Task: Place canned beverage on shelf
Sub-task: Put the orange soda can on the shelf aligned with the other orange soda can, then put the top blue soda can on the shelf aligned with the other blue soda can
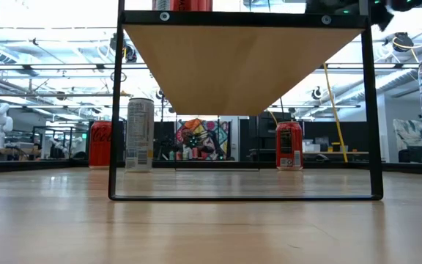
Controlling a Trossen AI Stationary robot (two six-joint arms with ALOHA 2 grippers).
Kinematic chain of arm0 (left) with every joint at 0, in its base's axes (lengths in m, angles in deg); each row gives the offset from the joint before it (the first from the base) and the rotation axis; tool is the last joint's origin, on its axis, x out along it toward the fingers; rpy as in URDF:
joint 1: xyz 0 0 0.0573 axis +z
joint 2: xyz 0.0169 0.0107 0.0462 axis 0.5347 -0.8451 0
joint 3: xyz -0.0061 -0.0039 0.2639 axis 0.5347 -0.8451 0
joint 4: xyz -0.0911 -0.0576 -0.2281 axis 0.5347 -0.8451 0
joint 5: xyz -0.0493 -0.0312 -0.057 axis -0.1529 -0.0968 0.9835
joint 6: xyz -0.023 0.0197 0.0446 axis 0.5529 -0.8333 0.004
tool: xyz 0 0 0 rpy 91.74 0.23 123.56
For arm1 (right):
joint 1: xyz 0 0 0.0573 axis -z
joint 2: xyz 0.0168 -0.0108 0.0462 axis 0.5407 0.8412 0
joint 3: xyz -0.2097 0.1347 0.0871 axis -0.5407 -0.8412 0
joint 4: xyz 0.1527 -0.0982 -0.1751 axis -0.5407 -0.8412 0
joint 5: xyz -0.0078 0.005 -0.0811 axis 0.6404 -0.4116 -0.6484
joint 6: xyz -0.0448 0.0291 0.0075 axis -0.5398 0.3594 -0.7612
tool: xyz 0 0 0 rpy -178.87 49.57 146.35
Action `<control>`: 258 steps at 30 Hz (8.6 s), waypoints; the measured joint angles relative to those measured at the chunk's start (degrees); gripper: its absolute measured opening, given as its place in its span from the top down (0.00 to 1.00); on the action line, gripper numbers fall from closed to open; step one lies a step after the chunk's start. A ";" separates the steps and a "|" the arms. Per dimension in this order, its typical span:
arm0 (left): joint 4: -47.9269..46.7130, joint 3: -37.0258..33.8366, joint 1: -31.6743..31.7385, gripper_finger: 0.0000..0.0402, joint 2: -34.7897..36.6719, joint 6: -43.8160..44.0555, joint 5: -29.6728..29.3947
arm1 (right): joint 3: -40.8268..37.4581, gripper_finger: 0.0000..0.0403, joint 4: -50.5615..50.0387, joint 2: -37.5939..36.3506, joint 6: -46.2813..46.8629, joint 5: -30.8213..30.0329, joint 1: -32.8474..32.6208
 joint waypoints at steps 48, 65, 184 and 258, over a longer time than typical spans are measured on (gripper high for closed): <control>0.00 0.00 0.11 0.04 0.00 -2.44 -1.99 | -0.02 1.00 -1.15 15.41 -1.92 9.00 -0.58; -0.02 0.00 0.11 0.04 0.00 -2.46 -1.99 | -0.02 1.00 0.04 15.41 -2.09 6.00 -0.58; -7.37 0.00 -4.59 0.04 0.02 -2.48 0.44 | 25.40 0.26 -65.63 10.80 5.72 -13.56 -50.21; -8.84 0.00 -4.57 0.04 0.02 -4.94 0.55 | 18.58 0.48 -59.37 26.40 10.38 -16.11 -62.11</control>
